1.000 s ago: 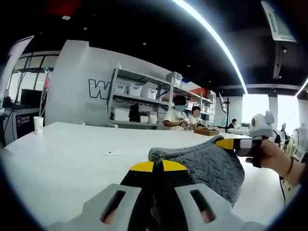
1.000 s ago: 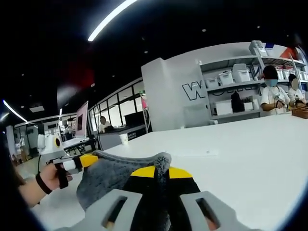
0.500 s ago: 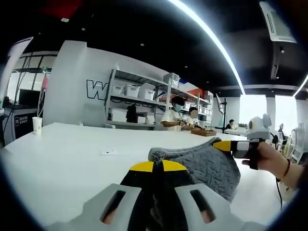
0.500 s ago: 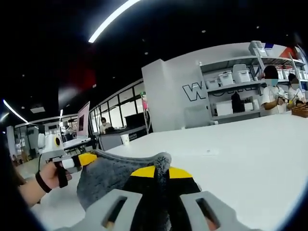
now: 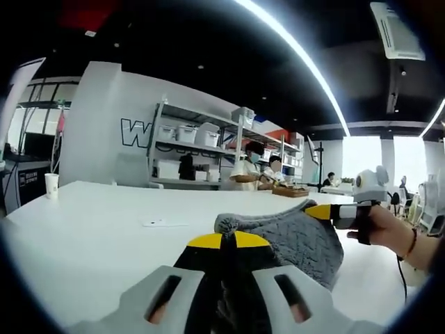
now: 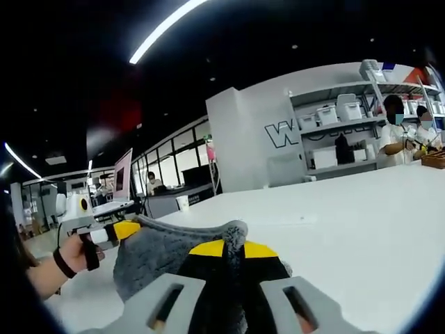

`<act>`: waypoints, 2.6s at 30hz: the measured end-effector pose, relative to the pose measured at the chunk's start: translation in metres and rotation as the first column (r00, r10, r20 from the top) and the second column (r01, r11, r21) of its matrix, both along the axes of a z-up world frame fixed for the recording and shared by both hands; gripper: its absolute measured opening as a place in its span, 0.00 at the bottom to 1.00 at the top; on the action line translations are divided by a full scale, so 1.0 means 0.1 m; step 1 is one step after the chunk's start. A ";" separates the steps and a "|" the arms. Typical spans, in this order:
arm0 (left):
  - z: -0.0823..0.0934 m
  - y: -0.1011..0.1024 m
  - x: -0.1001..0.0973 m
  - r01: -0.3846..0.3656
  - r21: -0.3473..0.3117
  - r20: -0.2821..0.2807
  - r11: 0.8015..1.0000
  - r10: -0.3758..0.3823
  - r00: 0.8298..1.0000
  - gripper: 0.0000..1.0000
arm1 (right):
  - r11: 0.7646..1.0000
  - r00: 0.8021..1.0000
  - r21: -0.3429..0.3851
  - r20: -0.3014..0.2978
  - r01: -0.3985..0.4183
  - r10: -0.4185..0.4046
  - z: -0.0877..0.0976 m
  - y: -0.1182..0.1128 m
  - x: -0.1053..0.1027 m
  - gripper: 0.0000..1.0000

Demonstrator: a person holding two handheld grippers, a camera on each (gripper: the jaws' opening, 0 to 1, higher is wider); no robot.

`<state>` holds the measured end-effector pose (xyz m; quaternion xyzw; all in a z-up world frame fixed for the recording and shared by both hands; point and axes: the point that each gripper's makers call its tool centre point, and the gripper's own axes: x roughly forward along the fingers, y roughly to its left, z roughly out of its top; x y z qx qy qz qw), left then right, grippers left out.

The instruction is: Open the folded towel by lifting each exposed corner and separating the folded layers until the towel lies flat within the target outline without major curled edges

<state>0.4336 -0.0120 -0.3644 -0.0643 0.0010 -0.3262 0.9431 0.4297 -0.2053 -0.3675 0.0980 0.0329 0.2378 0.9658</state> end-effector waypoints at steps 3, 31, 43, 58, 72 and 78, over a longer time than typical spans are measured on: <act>0.01 0.00 -0.02 0.004 -0.008 0.003 1.000 -0.004 1.000 0.02 | 1.000 1.000 -0.013 0.008 0.002 -0.002 0.00 0.00 -0.01 0.00; 0.06 0.00 -0.18 0.023 0.006 0.042 1.000 -0.024 0.999 0.02 | 0.999 0.999 -0.035 0.044 -0.004 0.006 0.01 0.01 -0.18 0.00; 0.09 0.01 -0.25 0.029 0.008 0.060 1.000 -0.029 0.998 0.02 | 0.999 0.998 -0.035 0.058 -0.007 0.009 0.06 0.02 -0.23 0.00; 0.09 0.01 -0.40 0.049 -0.011 0.072 0.999 -0.048 0.996 0.02 | 0.999 0.997 -0.038 0.074 -0.020 0.023 0.06 0.03 -0.37 0.00; 0.11 0.03 -0.52 0.056 -0.011 0.096 0.998 -0.055 0.994 0.02 | 0.999 0.995 -0.038 0.092 -0.036 0.039 0.09 0.05 -0.46 0.00; 0.09 0.03 -0.56 0.055 -0.006 0.101 0.998 -0.054 0.993 0.02 | 0.999 0.995 -0.036 0.092 -0.037 0.040 0.08 0.05 -0.50 0.00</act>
